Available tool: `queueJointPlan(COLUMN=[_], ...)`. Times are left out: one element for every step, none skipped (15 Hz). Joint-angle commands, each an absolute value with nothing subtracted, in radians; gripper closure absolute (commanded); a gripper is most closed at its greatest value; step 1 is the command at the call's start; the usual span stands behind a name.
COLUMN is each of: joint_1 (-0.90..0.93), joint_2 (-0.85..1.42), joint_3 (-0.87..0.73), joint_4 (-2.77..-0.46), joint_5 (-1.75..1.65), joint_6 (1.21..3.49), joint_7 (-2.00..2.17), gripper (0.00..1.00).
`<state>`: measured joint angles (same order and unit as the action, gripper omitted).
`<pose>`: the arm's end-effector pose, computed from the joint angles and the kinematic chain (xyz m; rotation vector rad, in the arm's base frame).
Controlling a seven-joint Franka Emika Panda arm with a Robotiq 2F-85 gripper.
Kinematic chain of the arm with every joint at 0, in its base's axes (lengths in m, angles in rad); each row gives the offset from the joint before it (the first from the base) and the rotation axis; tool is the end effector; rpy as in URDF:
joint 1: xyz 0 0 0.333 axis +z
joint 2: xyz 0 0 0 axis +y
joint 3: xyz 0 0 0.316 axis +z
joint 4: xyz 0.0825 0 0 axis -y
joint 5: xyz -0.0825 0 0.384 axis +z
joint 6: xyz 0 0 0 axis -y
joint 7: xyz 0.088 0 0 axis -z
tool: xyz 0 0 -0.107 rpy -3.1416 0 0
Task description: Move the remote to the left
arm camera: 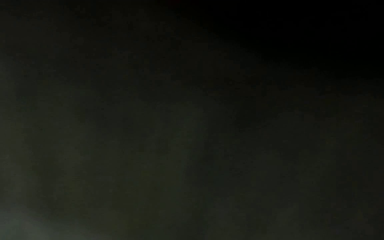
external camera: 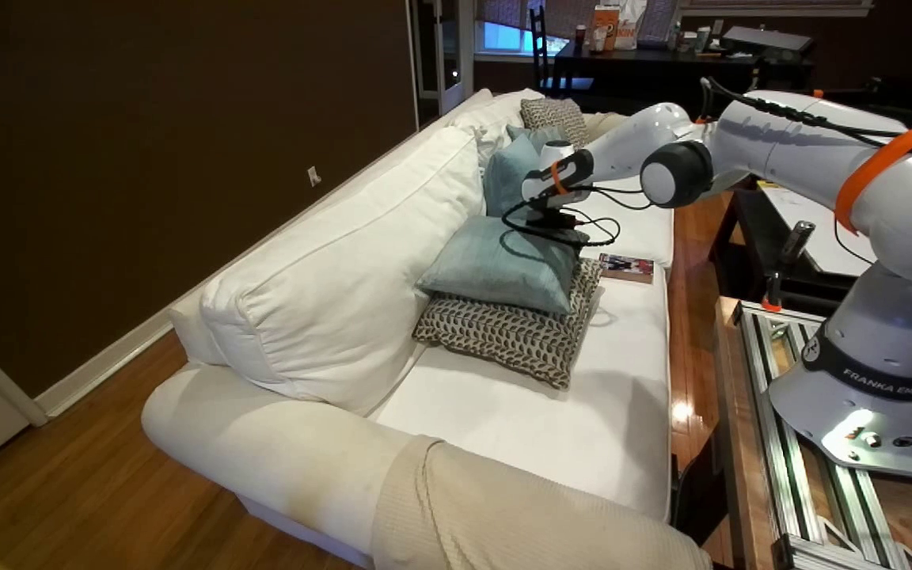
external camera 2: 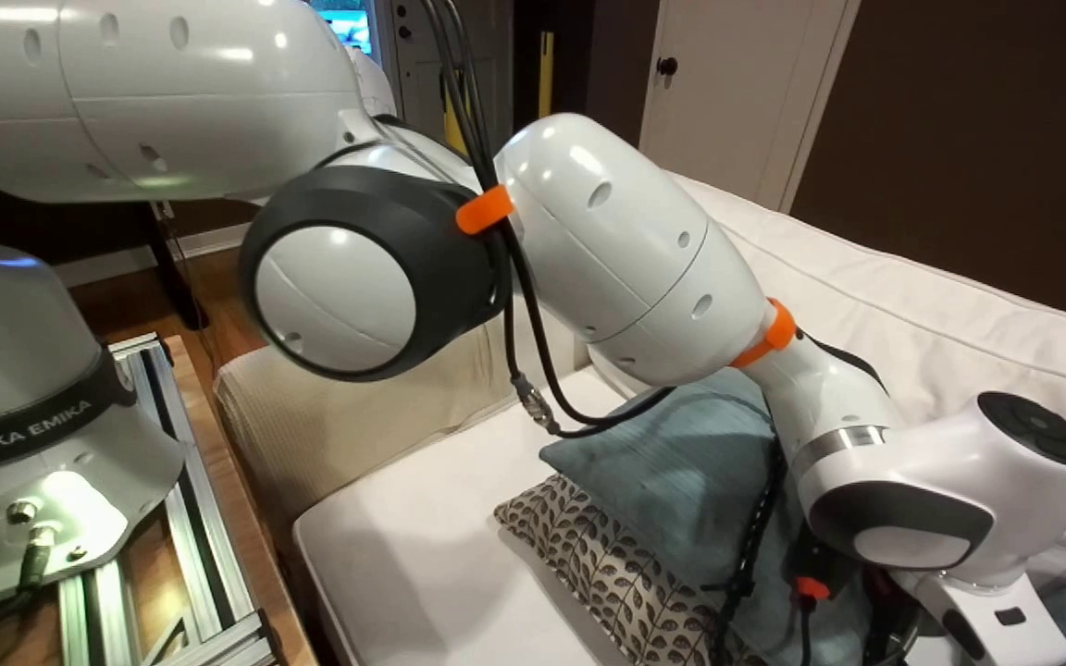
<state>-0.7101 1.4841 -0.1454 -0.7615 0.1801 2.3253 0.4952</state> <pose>0.5482 -0.5426 0.0070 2.4555 -1.9251 0.1359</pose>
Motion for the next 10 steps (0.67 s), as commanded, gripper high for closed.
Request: queueJointPlan(joint_1=[-0.688, -0.687, -0.687, -0.687, -0.688, -0.688, -0.688, -0.687, -0.687, -0.688], joint_2=[1.484, 1.484, 1.484, 1.484, 1.484, 1.484, 1.484, 1.484, 1.484, 1.485], joint_3=[-0.164, -0.167, -0.168, -0.169, -0.169, -0.171, -0.175, -0.185, -0.196, -0.212], joint_4=[-0.800, -0.800, -0.800, -0.799, -0.798, -0.796, -0.794, -0.791, -0.785, -0.778], joint_5=[0.179, 0.178, 0.179, 0.179, 0.180, 0.181, 0.181, 0.179, 0.178, 0.176], joint_6=[2.349, 2.348, 2.345, 2.343, 2.340, 2.339, 2.340, 2.345, 2.349, 2.359], joint_7=[0.522, 0.524, 0.524, 0.525, 0.526, 0.531, 0.539, 0.558, 0.580, 0.609], gripper=[0.69, 0.73, 0.73, 0.73, 0.73, 0.73, 0.73, 0.73, 0.73, 0.73])
